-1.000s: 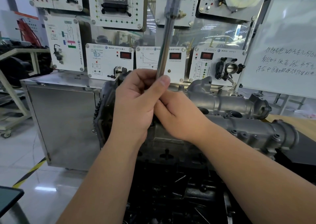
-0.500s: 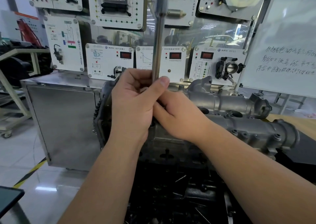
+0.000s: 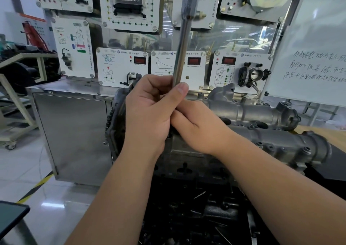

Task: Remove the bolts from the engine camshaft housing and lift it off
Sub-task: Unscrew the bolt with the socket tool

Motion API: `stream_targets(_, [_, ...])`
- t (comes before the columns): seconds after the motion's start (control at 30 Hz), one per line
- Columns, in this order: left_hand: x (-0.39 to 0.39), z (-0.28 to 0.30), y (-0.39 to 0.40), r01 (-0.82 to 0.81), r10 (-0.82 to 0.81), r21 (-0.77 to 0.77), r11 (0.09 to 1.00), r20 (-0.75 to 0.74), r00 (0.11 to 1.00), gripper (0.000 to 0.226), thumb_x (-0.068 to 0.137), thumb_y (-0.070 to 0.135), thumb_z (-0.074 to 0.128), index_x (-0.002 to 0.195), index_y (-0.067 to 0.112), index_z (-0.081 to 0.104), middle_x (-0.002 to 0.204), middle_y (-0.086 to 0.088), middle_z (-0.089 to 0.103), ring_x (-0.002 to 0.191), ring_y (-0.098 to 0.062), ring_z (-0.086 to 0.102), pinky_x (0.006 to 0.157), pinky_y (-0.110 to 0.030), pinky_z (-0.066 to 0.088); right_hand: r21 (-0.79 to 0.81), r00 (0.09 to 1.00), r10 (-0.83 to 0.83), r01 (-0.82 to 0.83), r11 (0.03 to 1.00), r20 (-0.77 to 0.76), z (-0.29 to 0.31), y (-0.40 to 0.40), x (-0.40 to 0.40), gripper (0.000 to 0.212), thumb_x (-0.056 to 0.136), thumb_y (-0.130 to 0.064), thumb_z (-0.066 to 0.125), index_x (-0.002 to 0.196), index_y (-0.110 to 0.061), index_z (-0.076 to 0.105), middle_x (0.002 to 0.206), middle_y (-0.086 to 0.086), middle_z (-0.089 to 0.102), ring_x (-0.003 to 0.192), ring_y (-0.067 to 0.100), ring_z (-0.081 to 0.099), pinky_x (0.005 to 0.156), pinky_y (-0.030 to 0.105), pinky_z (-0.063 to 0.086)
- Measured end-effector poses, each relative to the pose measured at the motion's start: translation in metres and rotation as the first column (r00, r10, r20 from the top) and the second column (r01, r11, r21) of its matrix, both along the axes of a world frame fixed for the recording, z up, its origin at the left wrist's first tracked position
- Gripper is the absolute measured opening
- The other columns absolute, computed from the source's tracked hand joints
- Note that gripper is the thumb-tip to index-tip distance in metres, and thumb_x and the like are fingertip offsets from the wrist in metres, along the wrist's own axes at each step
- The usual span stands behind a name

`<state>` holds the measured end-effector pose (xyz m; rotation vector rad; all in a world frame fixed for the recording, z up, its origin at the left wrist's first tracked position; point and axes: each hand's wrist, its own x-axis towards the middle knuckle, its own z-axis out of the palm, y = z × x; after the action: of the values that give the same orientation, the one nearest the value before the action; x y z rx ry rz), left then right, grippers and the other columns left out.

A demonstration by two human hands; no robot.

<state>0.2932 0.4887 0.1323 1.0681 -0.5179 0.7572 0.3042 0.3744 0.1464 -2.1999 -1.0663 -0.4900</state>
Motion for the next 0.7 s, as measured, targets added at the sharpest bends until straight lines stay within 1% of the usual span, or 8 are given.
stream_targets(0.13, [0.001,0.002,-0.001,0.005,-0.005,-0.058,0.998,-0.008,1.0,0.018,0.075,0.006,0.078,0.08,0.019,0.067,0.075,0.004,0.073,0.072,-0.011,0.068,0.073,-0.023,0.054,-0.006,1.0,0.006,-0.006,1.0,0.015,0.001,0.0,-0.001,0.051,0.089,-0.05,0.028,0.086,-0.006,0.054,0.068,0.005,0.06,0.063,0.021,0.056,0.062,0.043,0.046])
stream_targets(0.23, [-0.001,0.004,-0.003,0.008,-0.007,-0.077,0.997,0.007,1.0,0.018,0.075,0.005,0.078,0.079,0.02,0.069,0.075,0.003,0.073,0.072,-0.011,0.068,0.072,-0.024,0.055,0.004,1.0,0.0,0.0,1.0,-0.001,0.001,0.0,0.0,0.038,0.094,-0.04,0.035,0.085,-0.008,0.053,0.068,0.005,0.06,0.063,0.022,0.056,0.063,0.045,0.046])
stream_targets(0.33, [-0.003,0.007,-0.002,0.006,-0.003,-0.125,0.992,0.027,1.0,0.02,0.077,0.004,0.077,0.076,0.024,0.07,0.074,0.004,0.073,0.071,-0.01,0.067,0.07,-0.024,0.054,0.019,1.0,0.027,-0.026,0.999,-0.011,0.001,0.0,-0.001,0.014,0.094,-0.034,0.043,0.088,-0.027,0.052,0.067,-0.002,0.061,0.062,0.015,0.057,0.06,0.038,0.046])
stream_targets(0.37, [-0.004,0.008,-0.002,0.008,-0.003,-0.149,0.989,0.033,0.999,0.02,0.078,0.005,0.077,0.076,0.024,0.071,0.074,0.004,0.072,0.07,-0.011,0.066,0.069,-0.025,0.053,0.031,0.999,0.031,-0.031,0.999,-0.022,0.0,0.0,-0.001,0.011,0.093,-0.034,0.046,0.092,-0.028,0.055,0.067,-0.003,0.062,0.063,0.012,0.058,0.06,0.035,0.046])
stream_targets(0.47, [-0.006,0.011,0.004,0.042,-0.034,-0.258,0.965,0.036,0.999,0.016,0.085,0.008,0.074,0.08,0.021,0.067,0.074,0.0,0.068,0.067,-0.016,0.062,0.065,-0.034,0.05,0.053,0.998,0.003,0.0,0.999,-0.056,0.0,-0.002,0.001,0.022,0.09,-0.025,0.052,0.105,-0.014,0.063,0.078,0.003,0.07,0.075,0.018,0.064,0.069,0.038,0.051])
stream_targets(0.53, [-0.006,0.012,0.012,0.072,-0.073,-0.335,0.94,0.009,0.997,0.016,0.09,0.009,0.072,0.084,0.02,0.062,0.073,0.001,0.066,0.061,-0.014,0.06,0.056,-0.03,0.05,0.046,0.999,-0.015,0.017,0.999,-0.052,-0.002,-0.003,0.002,0.016,0.089,-0.018,0.056,0.099,-0.012,0.067,0.08,0.003,0.07,0.077,0.017,0.064,0.071,0.039,0.05])
stream_targets(0.6, [-0.005,0.012,0.022,0.091,-0.116,-0.398,0.913,-0.039,0.992,0.015,0.093,0.014,0.069,0.086,0.022,0.058,0.071,0.004,0.063,0.055,-0.009,0.055,0.046,-0.022,0.042,0.024,0.998,-0.026,0.028,0.999,-0.052,-0.002,-0.004,0.003,0.013,0.087,-0.017,0.06,0.092,-0.014,0.072,0.079,-0.001,0.071,0.073,0.013,0.063,0.07,0.037,0.05])
stream_targets(0.7, [-0.003,0.013,0.036,0.136,-0.198,-0.468,0.873,-0.086,0.976,0.018,0.099,0.023,0.063,0.085,0.025,0.053,0.068,0.009,0.057,0.05,-0.007,0.044,0.042,-0.018,0.03,-0.058,1.0,-0.014,0.014,0.998,-0.002,-0.001,-0.003,0.004,0.008,0.082,-0.017,0.066,0.085,-0.016,0.073,0.086,-0.004,0.071,0.081,0.011,0.065,0.076,0.035,0.053])
